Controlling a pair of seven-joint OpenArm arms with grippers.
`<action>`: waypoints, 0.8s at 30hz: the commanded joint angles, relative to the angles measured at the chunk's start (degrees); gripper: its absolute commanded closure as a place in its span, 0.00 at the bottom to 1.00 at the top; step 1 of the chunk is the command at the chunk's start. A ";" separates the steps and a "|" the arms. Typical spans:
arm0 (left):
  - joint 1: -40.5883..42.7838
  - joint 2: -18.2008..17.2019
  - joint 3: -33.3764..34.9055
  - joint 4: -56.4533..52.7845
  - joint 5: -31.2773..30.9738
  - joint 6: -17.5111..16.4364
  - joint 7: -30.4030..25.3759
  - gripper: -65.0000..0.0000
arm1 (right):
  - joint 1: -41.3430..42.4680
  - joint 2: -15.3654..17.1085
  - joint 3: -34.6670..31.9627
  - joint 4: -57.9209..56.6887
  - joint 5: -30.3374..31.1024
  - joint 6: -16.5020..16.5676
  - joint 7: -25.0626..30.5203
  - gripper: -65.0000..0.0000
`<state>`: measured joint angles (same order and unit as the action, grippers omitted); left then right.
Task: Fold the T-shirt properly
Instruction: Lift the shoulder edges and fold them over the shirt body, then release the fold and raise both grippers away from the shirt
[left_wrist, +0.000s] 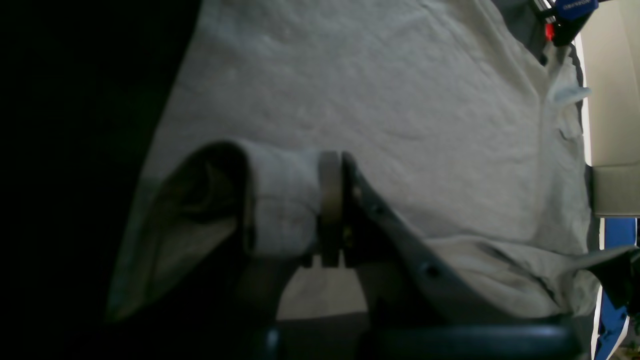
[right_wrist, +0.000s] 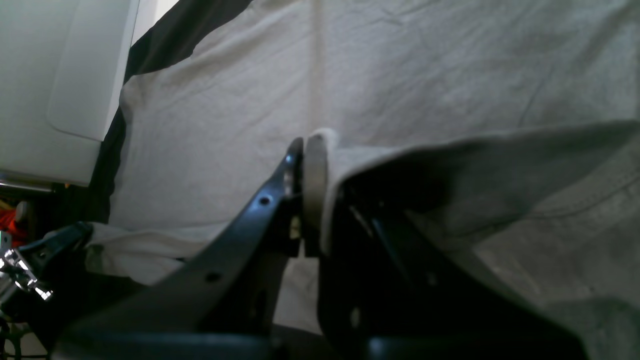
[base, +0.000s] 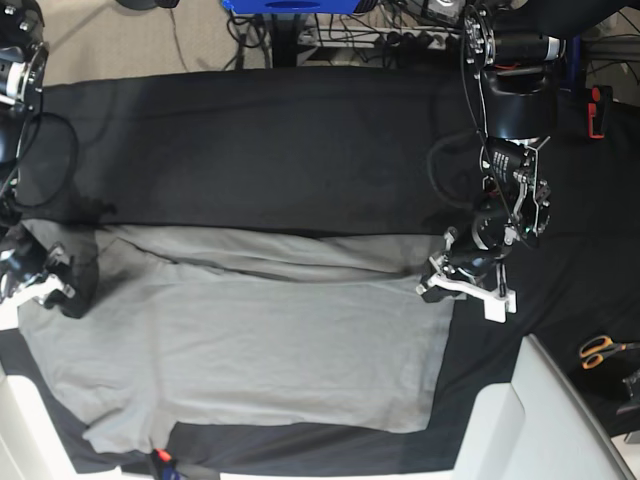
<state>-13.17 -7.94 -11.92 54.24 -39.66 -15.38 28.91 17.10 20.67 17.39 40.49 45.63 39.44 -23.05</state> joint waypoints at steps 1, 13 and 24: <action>-1.12 -0.45 -0.16 0.84 -0.82 -0.67 -1.35 1.00 | 1.40 1.00 0.24 0.78 1.19 0.56 2.08 1.00; -1.29 -0.71 -0.87 1.19 -1.00 -0.67 -1.35 0.33 | 1.40 0.39 9.91 1.22 4.53 -0.19 4.63 0.35; 8.11 -0.80 -10.98 20.27 -0.82 -0.84 9.56 0.17 | -12.75 -3.04 30.22 14.76 13.76 -12.41 -7.33 0.32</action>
<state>-4.14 -8.47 -22.98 73.91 -39.66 -15.84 38.83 3.84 16.67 47.90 54.50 58.74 25.12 -30.68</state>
